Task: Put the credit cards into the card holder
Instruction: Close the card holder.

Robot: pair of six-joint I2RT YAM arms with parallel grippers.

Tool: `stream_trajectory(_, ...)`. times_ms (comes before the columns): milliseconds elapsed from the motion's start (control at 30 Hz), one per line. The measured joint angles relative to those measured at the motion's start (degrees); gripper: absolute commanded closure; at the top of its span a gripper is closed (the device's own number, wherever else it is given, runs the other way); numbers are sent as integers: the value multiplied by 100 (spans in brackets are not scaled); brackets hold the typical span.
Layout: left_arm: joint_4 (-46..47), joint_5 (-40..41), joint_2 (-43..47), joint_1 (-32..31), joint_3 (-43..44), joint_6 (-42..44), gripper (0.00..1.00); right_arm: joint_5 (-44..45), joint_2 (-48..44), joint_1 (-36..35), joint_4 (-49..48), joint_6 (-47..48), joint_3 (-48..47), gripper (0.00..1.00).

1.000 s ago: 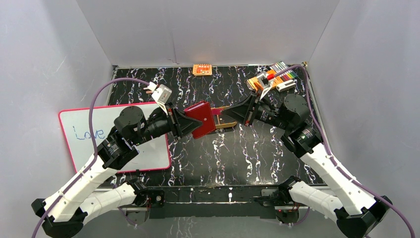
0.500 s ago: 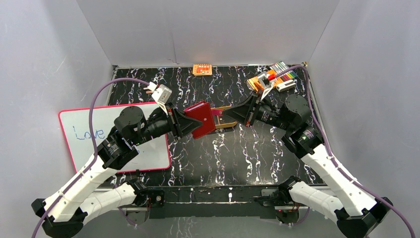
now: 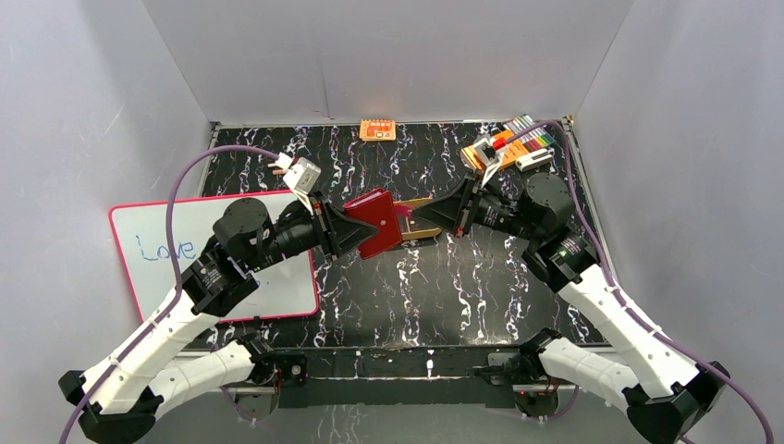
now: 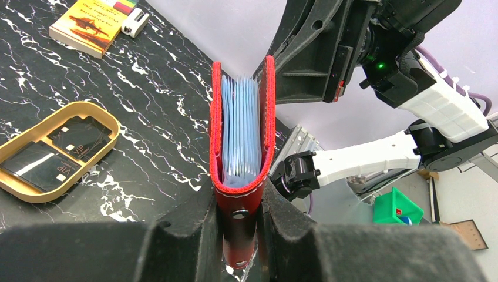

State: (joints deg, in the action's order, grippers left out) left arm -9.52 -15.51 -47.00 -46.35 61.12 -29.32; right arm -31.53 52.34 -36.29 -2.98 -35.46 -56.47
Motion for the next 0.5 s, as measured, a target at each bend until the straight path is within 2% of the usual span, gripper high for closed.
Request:
stream_trajectory(300, -127, 131, -48, 0, 68, 59, 100, -28, -9, 0, 57, 11, -83, 100)
stream_trajectory(500, -472, 566, -623, 0, 634, 151, 100, -11, 258, 0, 549, 173, -695, 100)
